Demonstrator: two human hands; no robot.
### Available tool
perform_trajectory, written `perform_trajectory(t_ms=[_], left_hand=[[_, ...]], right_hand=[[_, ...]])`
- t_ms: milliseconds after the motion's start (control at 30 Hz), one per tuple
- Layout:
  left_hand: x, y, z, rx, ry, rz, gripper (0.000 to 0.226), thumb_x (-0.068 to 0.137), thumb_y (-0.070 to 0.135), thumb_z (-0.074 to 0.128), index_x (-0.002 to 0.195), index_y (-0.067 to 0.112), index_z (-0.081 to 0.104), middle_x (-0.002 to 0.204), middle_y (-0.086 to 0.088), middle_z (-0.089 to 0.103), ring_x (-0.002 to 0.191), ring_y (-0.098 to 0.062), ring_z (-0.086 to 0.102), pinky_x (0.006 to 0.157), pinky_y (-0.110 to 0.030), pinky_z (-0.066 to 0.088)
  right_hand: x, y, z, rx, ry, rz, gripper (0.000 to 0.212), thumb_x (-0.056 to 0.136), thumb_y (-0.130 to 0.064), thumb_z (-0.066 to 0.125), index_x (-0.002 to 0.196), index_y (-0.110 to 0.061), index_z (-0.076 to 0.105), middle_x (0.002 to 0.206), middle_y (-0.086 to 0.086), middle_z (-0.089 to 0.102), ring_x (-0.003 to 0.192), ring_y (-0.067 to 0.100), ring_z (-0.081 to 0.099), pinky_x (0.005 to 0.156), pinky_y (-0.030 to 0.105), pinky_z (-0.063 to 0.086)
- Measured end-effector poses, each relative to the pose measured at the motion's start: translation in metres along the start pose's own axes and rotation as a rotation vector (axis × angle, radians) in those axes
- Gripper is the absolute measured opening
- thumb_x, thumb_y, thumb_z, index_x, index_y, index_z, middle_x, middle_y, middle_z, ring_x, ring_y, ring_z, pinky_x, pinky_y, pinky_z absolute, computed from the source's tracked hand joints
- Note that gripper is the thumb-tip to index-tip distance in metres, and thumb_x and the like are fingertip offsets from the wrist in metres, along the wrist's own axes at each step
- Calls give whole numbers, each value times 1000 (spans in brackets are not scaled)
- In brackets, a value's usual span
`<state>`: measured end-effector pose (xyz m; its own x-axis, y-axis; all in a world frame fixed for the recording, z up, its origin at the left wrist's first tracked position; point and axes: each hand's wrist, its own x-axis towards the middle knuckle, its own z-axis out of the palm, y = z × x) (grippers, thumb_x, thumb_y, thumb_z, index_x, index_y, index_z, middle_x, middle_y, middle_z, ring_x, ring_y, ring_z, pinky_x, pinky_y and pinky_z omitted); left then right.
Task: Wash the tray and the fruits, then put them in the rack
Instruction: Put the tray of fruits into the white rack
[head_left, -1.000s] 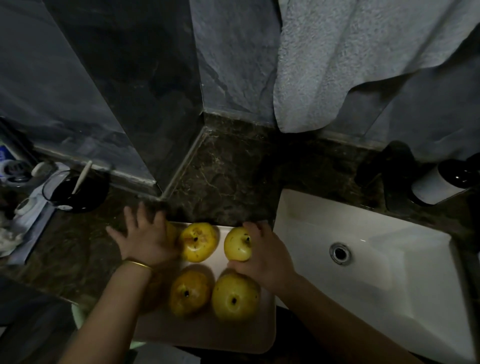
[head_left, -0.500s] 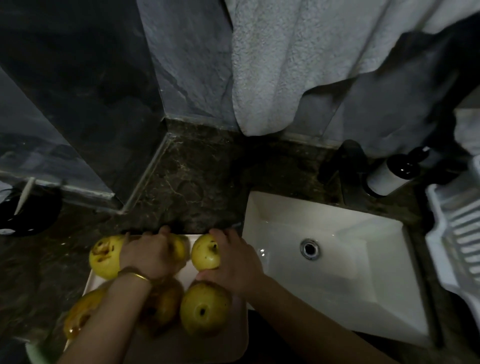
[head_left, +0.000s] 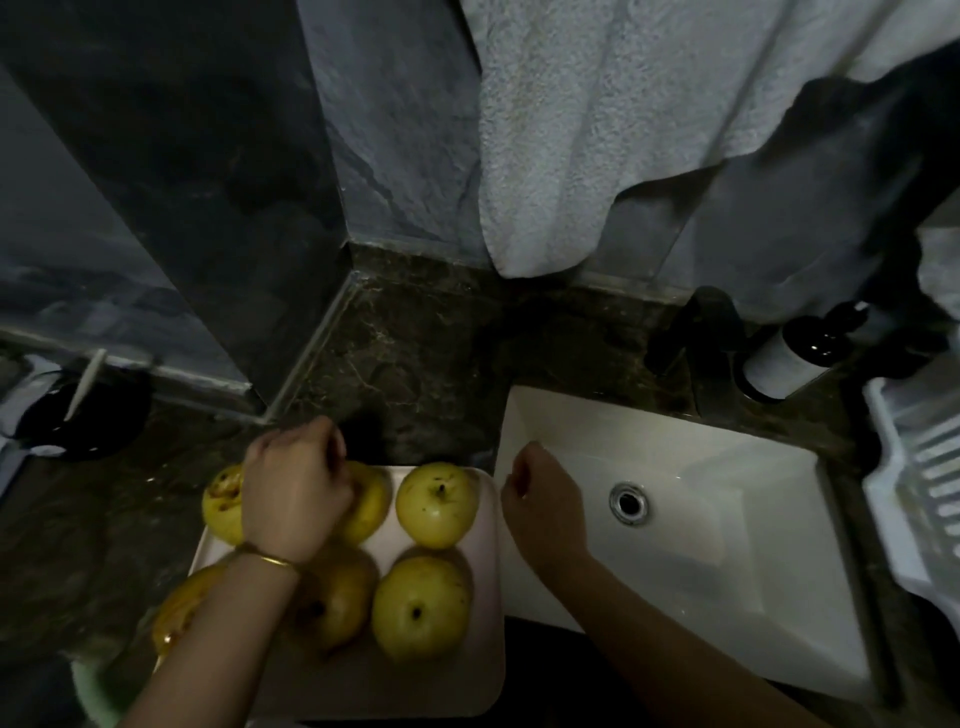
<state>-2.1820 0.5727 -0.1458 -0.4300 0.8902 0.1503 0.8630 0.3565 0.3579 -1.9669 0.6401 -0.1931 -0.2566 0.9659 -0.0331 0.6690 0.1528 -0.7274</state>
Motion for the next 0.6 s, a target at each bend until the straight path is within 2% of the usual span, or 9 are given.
perform_trajectory(t_ms=[33,67,100,167,267,333,400,500,600], left_hand=[[2,0,1,-31,-31,11,29,62,6,67,91,13,66,89,-13,68,89,-38,64,85,-49,45],[2,-2,1,-29,-114,-8,48,67,8,66,114,15,63,119,-12,63,115,-36,56,99,-53,37],[0,-3,1,-25,-215,-26,67,73,10,67,137,21,48,146,-7,42,137,-31,35,110,-53,24],[-2,-5,3,-55,-298,-22,81,81,16,66,150,28,23,159,1,7,147,-20,4,116,-49,7],[-9,-11,-1,-84,-260,3,65,84,18,64,144,22,38,159,1,12,147,-18,8,116,-47,7],[-14,-23,-8,-96,-197,-25,50,83,23,57,132,17,56,153,-4,31,144,-22,23,115,-48,16],[-22,-40,-15,-99,-59,-58,51,74,30,46,117,11,68,136,-11,54,131,-29,45,108,-45,32],[-36,-69,-26,-93,98,-319,30,79,13,59,106,4,70,110,-21,65,104,-40,57,87,-44,45],[-45,-94,-31,-129,-17,-687,24,89,15,60,106,0,68,102,-28,64,95,-44,59,76,-43,48]], right_hand=[[1,1,-2,-44,-81,0,23,85,-7,59,100,-23,57,103,-1,59,89,15,57,77,34,45],[3,3,0,-106,-189,4,42,85,-9,59,124,-19,52,130,4,51,110,21,54,89,34,44],[4,7,2,-151,-286,5,59,86,-13,59,141,-19,39,147,4,36,126,23,45,99,34,40],[6,9,6,-219,-377,22,68,89,-18,57,149,-21,24,155,5,23,137,24,34,108,36,34],[4,12,13,-299,-368,26,50,94,-23,50,141,-16,36,143,8,40,124,24,46,100,35,40],[3,13,15,-378,-356,71,37,98,-31,44,130,-14,43,129,8,48,113,23,51,91,33,44],[-1,15,16,-421,-388,126,37,99,-41,38,121,-13,44,120,7,52,107,24,55,83,32,43],[-7,23,19,-502,-471,166,40,99,-51,29,104,-16,47,111,7,61,101,26,60,82,33,45],[-14,29,23,-598,-545,157,45,101,-49,24,105,-15,53,110,11,63,101,27,61,81,31,44]])
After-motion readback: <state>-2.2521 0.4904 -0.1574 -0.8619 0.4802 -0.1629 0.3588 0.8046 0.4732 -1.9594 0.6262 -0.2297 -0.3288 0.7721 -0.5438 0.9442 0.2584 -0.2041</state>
